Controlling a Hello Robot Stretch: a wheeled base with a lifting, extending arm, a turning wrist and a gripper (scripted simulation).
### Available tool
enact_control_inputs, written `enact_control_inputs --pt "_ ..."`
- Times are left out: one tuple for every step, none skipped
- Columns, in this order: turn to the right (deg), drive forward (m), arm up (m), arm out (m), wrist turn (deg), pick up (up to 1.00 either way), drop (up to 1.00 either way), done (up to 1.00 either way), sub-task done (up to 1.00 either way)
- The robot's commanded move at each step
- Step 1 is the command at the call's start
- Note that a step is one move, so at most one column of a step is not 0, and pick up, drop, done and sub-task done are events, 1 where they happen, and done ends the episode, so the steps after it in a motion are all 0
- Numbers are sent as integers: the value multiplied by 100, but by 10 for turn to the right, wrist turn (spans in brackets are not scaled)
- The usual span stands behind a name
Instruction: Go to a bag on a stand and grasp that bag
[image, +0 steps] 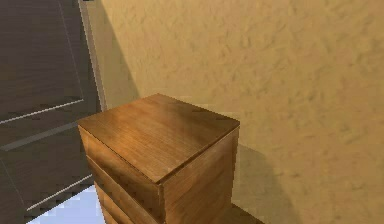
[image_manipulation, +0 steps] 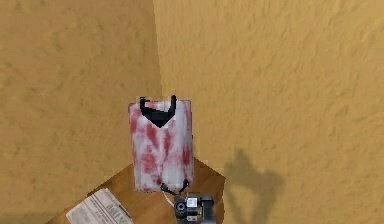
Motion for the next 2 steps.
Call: enact_control_inputs --pt "0 0 10 0 0 0 0 0 0" --pt "0 0 0 0 0 0 0 100 0"
